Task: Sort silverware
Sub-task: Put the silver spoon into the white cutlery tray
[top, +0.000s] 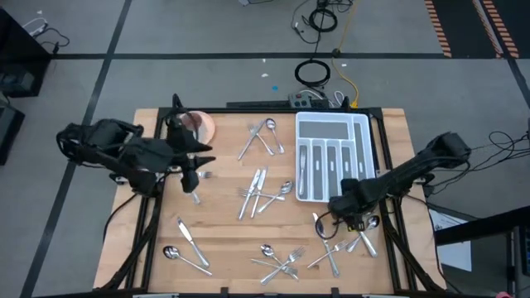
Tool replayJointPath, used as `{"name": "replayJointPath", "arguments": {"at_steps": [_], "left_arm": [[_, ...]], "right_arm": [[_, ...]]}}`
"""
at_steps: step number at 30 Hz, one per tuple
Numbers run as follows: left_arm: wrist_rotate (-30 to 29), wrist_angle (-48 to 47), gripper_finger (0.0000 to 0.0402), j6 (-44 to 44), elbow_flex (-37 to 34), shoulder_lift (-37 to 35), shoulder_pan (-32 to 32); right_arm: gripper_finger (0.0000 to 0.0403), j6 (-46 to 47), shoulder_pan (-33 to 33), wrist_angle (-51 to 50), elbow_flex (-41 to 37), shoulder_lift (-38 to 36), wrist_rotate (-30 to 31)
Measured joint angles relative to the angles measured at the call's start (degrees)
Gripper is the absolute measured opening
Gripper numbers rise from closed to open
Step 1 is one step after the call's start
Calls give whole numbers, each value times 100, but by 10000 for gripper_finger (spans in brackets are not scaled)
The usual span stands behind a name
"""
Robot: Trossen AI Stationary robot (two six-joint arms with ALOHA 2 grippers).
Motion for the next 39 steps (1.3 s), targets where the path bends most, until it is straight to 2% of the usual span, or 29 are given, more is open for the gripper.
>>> {"name": "replayJointPath", "arguments": {"at_steps": [9, 15, 19, 23, 29, 30, 35, 39], "left_arm": [[-33, 25, 132, 2, -309, 11, -149], [-329, 48, 132, 2, -309, 9, -149], [-343, 50, 132, 2, -309, 9, -149], [-365, 50, 132, -44, -309, 9, -149], [-576, 48, 132, -123, -309, 9, -149], [-617, 46, 132, -120, -309, 9, -149], [-712, 43, 132, -103, -309, 9, -149], [-821, 19, 132, -94, -309, 9, -144]], "right_arm": [[283, 451, 142, 129, 111, -133, 174], [283, 627, 140, 26, 414, -469, 343], [267, 753, 141, -29, 503, -615, 350], [210, 1078, 140, -674, 496, -423, 161], [34, 1128, 124, -644, 495, -214, 77], [19, 1126, 125, -641, 515, -195, 116], [20, 1292, 11, -657, 507, -184, 198], [5, 1477, -6, -886, 514, -182, 453]]}}
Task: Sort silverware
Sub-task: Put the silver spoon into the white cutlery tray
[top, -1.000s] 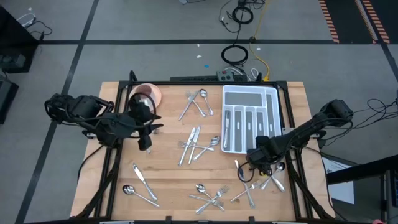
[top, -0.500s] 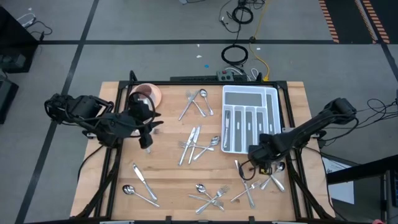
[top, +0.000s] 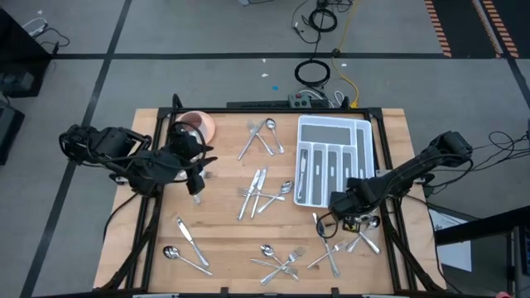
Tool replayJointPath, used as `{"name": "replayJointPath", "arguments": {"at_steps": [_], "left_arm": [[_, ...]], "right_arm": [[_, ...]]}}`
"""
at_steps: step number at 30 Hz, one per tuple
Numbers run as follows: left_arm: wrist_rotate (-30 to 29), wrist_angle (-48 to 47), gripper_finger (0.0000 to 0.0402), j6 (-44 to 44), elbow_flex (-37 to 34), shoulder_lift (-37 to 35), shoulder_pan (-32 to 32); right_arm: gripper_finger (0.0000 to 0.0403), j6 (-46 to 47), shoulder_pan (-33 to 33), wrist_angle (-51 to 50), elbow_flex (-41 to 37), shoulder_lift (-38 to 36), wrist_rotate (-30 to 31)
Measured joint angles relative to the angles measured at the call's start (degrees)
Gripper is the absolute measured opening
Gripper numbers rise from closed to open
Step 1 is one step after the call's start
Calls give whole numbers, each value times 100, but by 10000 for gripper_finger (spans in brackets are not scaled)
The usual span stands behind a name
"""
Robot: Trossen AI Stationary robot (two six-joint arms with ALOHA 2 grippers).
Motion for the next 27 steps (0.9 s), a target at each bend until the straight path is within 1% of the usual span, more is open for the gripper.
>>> {"name": "replayJointPath", "arguments": {"at_steps": [3, 4, 6, 8, 11, 18, 21, 27], "left_arm": [[-93, -19, 132, 6, 0, 0, 0], [-118, -19, 132, 4, 0, 0, 2], [-140, -19, 132, 6, 0, 0, 2], [-145, -19, 132, 4, 0, 0, 0], [-182, -17, 132, 2, 0, 0, 1], [-188, -17, 132, 2, 0, 0, 0], [-187, -17, 132, 2, 0, 0, 2], [-186, -15, 132, 2, 0, 0, 1]], "right_arm": [[5, 48, -28, -46, -7, -5, 72], [4, 70, -28, -24, -8, -27, 180], [2, 129, -50, -33, 21, -50, 562], [1, 182, -61, -194, 218, -76, 979], [0, 101, -109, -430, 567, -161, 1351], [0, -1, -315, -856, 644, -201, 1186], [0, 138, -313, -1020, 643, -202, 1179], [3, 450, -313, -1699, 624, -204, 1192]]}}
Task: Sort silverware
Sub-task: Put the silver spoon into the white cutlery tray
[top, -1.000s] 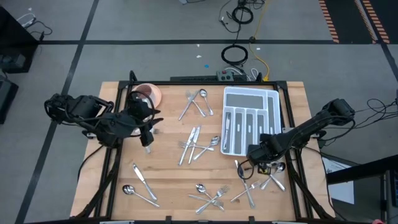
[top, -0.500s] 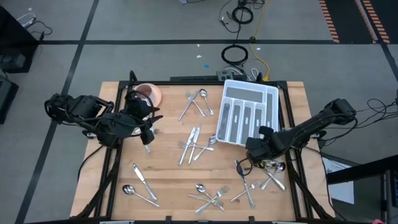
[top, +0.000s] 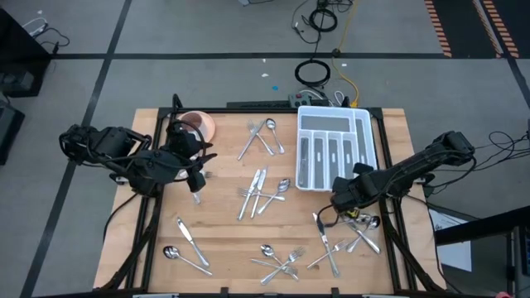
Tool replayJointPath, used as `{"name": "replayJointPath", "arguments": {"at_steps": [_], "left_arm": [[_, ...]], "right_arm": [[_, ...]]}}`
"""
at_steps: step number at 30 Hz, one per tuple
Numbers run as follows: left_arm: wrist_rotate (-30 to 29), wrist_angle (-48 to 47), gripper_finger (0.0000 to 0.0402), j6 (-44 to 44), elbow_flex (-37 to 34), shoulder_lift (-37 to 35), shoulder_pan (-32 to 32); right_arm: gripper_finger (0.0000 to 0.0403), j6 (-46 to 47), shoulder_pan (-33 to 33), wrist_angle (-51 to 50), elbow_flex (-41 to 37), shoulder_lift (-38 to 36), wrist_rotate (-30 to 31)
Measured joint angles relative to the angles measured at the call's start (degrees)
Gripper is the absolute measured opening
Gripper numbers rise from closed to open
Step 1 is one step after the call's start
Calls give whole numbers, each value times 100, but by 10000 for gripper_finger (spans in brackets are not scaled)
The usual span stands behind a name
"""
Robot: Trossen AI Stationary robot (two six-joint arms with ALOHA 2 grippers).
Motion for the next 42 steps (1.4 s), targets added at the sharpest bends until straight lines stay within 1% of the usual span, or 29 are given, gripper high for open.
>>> {"name": "replayJointPath", "arguments": {"at_steps": [5, 10, 17, 21, 25, 28, 30, 32, 36, 38, 41, 42], "left_arm": [[0, 0, 132, 0, 0, 0, -1], [0, 2, 132, 0, 0, 0, -1], [2, 4, 132, -11, 0, 0, 1], [2, 4, 132, -13, 0, 0, 1], [4, 6, 132, -41, 0, 0, -1], [87, 4, 132, -50, 0, 0, 1], [139, 4, 132, -51, 0, 0, -1], [207, 4, 132, -50, 0, 0, -1], [230, 0, 132, -37, 0, 0, -1], [230, 0, 132, 30, 0, -1, -1], [230, 0, 132, 146, 0, -2, -1], [230, 0, 132, 146, 0, -2, -1]], "right_arm": [[19, 6, -2, 99, -236, -1, -81], [52, 65, -7, 382, -535, -1, -377], [107, 23, -4, 590, -601, -1, -221], [131, -214, 18, 584, -324, -1, -234], [145, -638, 85, 581, 343, -32, -266], [148, -877, 289, 915, 800, -37, -557], [148, -1022, 565, 1419, 830, -43, -848], [148, -946, 887, 1699, 630, -32, -1008], [157, -145, 1349, 1940, -85, -27, -1172], [168, 126, 1470, 2300, -402, -25, -1295], [191, 252, 1490, 2842, -728, -25, -1488], [198, 282, 1486, 2912, -781, -25, -1470]]}}
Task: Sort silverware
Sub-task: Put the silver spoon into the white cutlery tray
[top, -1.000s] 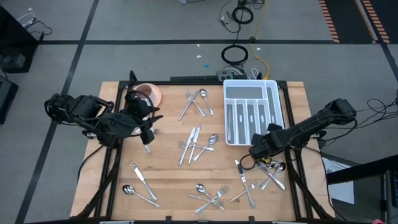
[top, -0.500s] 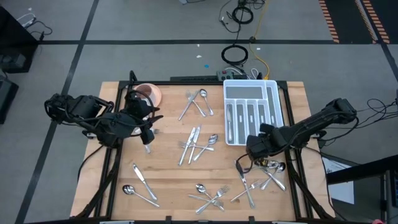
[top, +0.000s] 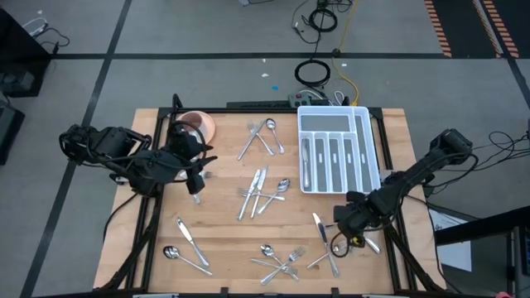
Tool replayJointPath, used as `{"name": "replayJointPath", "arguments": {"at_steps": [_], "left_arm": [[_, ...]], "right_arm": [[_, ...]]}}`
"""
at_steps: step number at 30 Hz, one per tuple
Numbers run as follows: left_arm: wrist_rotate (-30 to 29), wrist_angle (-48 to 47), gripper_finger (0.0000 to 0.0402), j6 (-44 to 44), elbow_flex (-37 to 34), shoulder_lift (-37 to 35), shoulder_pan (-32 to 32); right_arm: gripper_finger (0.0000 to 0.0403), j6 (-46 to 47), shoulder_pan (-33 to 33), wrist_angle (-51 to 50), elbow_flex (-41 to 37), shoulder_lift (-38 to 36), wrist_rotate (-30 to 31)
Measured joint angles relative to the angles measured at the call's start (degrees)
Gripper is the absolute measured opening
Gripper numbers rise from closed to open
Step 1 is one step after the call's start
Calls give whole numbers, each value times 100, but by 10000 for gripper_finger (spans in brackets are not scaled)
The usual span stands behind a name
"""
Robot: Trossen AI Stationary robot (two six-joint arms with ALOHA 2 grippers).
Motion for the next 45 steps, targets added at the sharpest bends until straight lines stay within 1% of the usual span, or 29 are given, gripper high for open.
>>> {"name": "replayJointPath", "arguments": {"at_steps": [3, 6, 10, 16, 21, 25, 27, 29, 41, 43, 45], "left_arm": [[0, 0, 132, 2, 0, 0, 0], [-2, -1, 132, -4, 0, 0, 0], [-2, -2, 132, -12, 0, 0, 0], [-7, -2, 132, -38, 0, 0, 0], [-11, -2, 132, -50, 0, 0, 0], [-35, -2, 132, -52, 0, 0, 0], [-35, -2, 132, -52, 0, 0, 0], [-35, -2, 132, -52, 0, 0, 0], [-35, -4, 132, -50, 0, 0, 0], [-35, -4, 132, -48, 0, 0, 0], [-35, -4, 132, -42, 0, 0, 0]], "right_arm": [[213, -6, 0, 121, -123, 0, 14], [218, -115, 0, 299, -205, -2, 11], [215, -131, -4, 643, -398, -2, 27], [211, -198, -59, 831, -612, 0, 155], [211, -262, -105, 1262, -867, 0, 163], [205, -247, -106, 1340, -999, -11, 194], [192, -242, -105, 1337, -1040, -17, 211], [171, -251, -107, 1319, -1052, -15, 213], [15, -196, -107, 1187, -1063, -7, 168], [7, -129, -105, 1196, -1063, -7, 158], [8, -35, -105, 1199, -1063, -6, 162]]}}
